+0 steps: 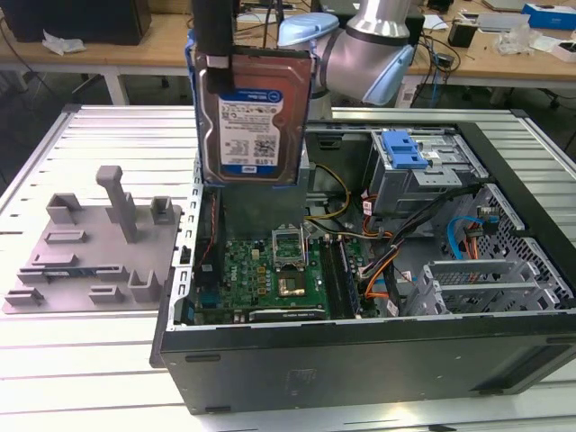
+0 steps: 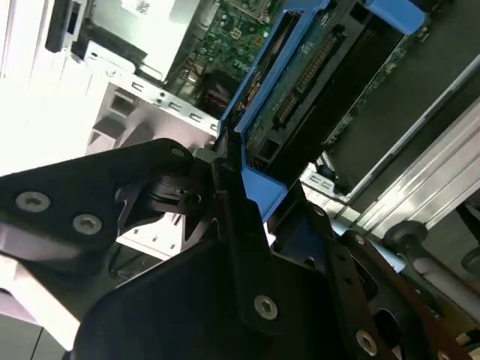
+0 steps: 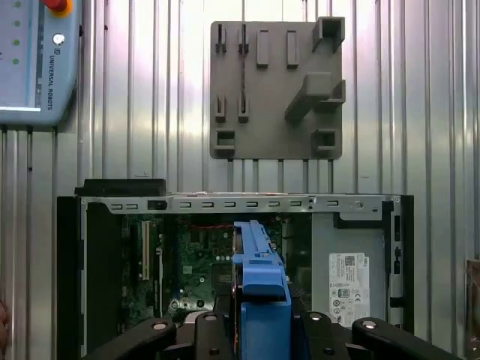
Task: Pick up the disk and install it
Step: 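Pick up the disk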
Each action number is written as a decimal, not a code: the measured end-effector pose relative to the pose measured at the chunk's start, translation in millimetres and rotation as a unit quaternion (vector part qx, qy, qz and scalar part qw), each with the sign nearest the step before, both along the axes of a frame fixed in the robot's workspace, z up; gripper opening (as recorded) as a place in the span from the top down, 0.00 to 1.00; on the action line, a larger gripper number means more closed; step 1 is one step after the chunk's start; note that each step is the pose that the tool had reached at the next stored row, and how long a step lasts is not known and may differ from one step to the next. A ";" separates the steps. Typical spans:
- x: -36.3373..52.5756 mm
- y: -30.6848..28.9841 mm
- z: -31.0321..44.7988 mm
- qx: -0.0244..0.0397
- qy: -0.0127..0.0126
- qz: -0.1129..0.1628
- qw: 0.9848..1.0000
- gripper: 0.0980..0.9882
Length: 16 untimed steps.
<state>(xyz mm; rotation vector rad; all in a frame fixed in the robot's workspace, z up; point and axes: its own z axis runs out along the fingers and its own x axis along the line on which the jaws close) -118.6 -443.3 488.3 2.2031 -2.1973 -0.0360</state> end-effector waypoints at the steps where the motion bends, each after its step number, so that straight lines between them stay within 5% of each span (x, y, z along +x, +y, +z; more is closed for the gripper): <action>1: 10.8 -10.6 0.0 0.000 0.002 0.000 1.000 0.70; 6: 36.7 -30.4 0.0 0.000 0.006 0.000 1.000 0.70; 16: 82.2 -53.8 0.0 0.000 0.006 0.000 1.000 0.70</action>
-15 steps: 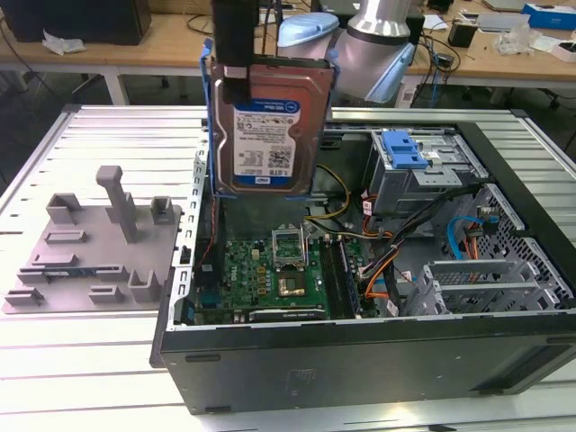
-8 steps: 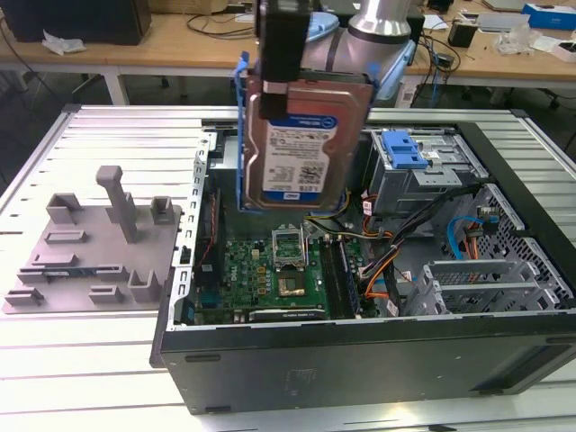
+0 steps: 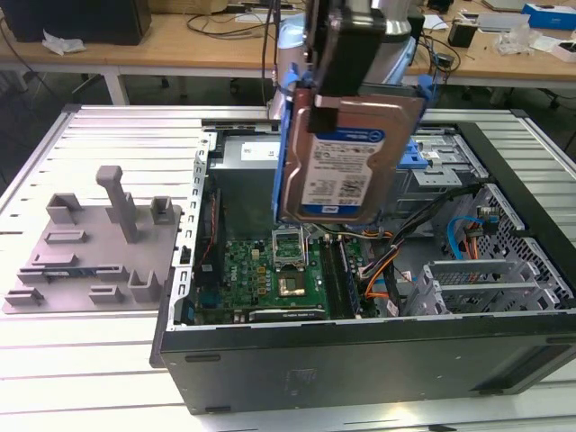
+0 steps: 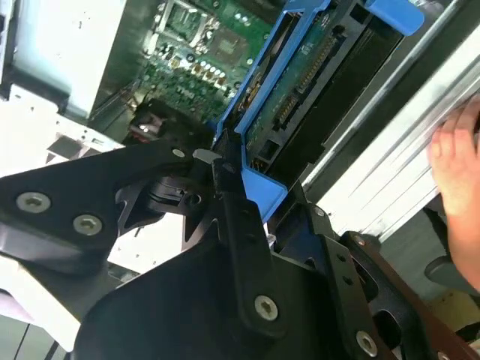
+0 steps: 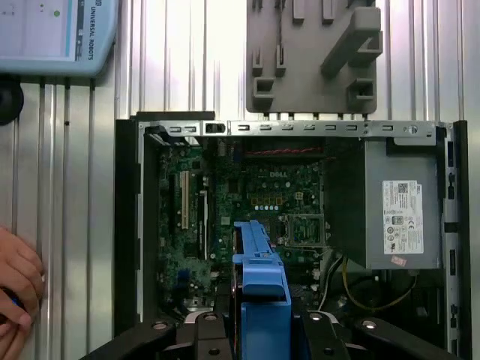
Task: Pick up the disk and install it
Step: 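Pick up the disk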
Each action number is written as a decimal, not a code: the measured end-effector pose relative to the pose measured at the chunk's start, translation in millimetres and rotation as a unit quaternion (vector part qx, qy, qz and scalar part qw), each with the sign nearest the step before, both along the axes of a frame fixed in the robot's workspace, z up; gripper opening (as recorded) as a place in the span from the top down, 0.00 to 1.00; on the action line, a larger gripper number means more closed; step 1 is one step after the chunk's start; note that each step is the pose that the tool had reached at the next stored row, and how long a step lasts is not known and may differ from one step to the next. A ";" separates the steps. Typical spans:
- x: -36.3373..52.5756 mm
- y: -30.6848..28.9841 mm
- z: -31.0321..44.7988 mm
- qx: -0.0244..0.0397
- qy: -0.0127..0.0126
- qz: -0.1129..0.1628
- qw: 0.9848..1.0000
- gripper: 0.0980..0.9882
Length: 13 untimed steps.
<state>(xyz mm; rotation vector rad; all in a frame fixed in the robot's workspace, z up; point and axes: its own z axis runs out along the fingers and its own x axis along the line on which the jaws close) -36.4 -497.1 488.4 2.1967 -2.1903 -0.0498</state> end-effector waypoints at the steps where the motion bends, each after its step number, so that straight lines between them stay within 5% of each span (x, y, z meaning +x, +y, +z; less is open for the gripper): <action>1: 4.2 -2.0 0.0 0.000 0.000 0.000 1.000 0.70; 7: 33.1 -15.6 0.0 0.000 0.000 0.002 1.000 0.70; 13: 37.4 -17.8 0.0 0.000 0.000 0.002 1.000 0.70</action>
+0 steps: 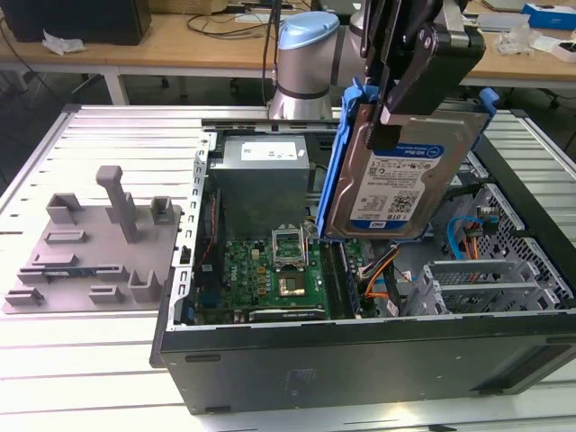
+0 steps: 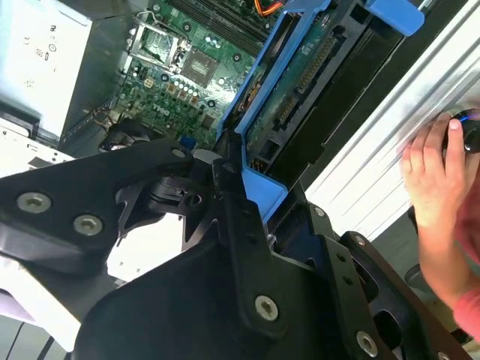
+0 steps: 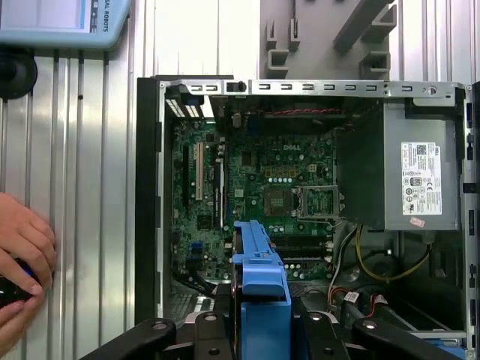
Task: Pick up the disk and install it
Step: 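Pick up the disk, then insert the disk into the insertion slot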
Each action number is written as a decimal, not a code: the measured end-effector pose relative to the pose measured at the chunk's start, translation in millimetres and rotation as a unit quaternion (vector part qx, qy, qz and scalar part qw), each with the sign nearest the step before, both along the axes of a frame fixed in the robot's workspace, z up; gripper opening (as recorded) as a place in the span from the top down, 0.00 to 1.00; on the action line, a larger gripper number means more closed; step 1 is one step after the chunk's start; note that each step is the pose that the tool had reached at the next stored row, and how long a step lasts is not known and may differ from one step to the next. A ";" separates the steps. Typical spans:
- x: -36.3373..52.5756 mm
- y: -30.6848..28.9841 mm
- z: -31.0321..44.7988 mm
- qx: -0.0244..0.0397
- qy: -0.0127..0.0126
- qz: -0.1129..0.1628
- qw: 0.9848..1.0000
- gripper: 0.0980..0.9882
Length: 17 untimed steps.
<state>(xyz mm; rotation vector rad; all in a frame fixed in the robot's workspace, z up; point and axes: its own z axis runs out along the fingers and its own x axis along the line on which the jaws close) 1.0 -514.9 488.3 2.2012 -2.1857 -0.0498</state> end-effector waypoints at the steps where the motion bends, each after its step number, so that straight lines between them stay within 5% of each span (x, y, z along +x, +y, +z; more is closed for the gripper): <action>1: 0.0 0.0 0.0 0.000 0.000 0.000 1.000 0.70; 17: 0.7 -0.2 -0.3 0.000 0.000 0.000 1.000 0.70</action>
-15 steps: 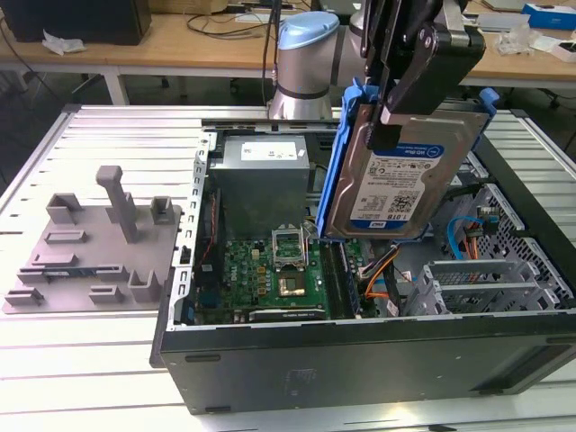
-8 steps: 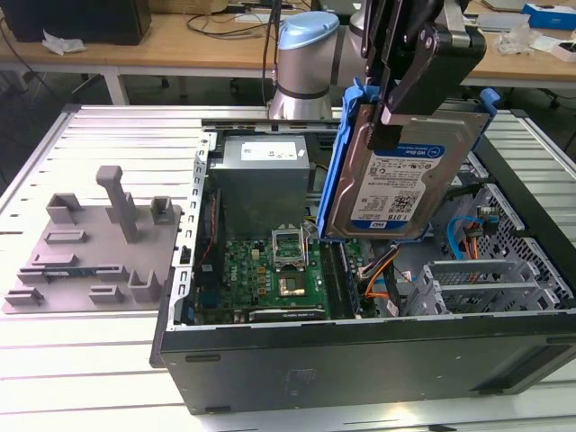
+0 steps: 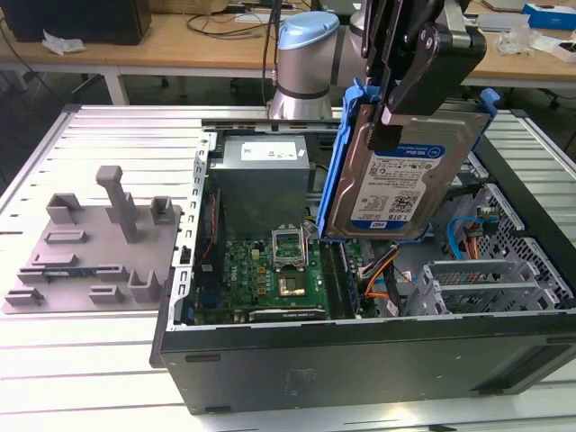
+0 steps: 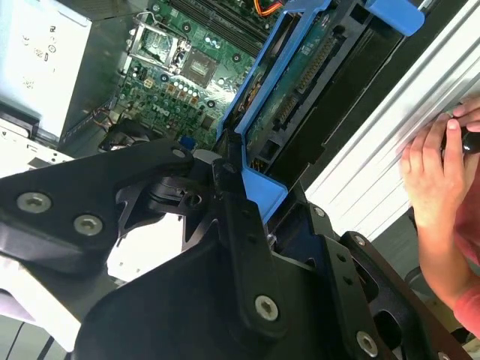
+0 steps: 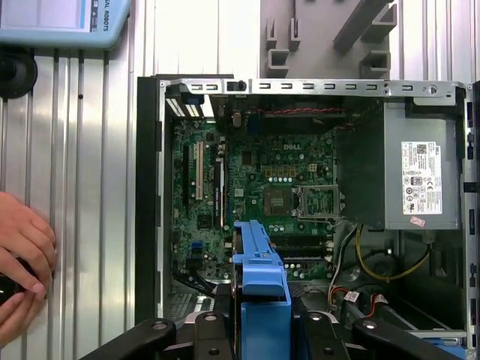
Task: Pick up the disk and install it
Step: 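Insert the disk into the insertion slot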
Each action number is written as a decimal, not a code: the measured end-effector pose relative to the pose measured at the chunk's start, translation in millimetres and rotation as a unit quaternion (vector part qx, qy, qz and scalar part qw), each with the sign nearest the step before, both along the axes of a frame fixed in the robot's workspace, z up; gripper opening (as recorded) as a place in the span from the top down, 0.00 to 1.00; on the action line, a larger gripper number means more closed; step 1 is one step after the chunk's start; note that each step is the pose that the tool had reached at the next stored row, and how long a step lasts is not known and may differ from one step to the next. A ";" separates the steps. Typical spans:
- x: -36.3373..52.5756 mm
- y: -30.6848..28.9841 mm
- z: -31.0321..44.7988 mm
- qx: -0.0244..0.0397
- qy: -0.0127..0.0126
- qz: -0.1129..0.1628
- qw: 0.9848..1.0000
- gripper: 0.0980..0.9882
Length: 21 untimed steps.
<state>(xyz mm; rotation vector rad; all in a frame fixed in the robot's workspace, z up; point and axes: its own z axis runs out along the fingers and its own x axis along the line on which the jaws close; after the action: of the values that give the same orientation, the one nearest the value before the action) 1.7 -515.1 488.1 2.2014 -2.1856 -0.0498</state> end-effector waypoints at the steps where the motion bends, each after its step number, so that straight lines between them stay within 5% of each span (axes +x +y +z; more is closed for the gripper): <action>1: -1.1 0.0 -0.1 0.000 -0.001 0.000 1.000 0.70; 3: -2.1 0.0 -0.4 0.000 -0.005 0.000 1.000 0.70; 6: -2.8 0.0 -1.0 0.000 -0.013 0.000 1.000 0.70; 13: -2.0 -2.9 -1.7 0.000 -0.015 0.000 1.000 0.70; 15: -1.9 -2.9 -2.1 0.000 -0.022 0.000 1.000 0.70; 17: -1.9 -2.9 -3.3 0.000 -0.032 0.000 0.999 0.70; 19: -1.8 -3.2 -4.4 0.001 -0.036 0.000 0.999 0.70; 21: -1.9 -4.8 -5.5 0.005 -0.037 0.000 0.999 0.70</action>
<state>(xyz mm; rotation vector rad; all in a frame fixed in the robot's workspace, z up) -0.2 -520.0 482.6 2.2431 -2.2275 0.0201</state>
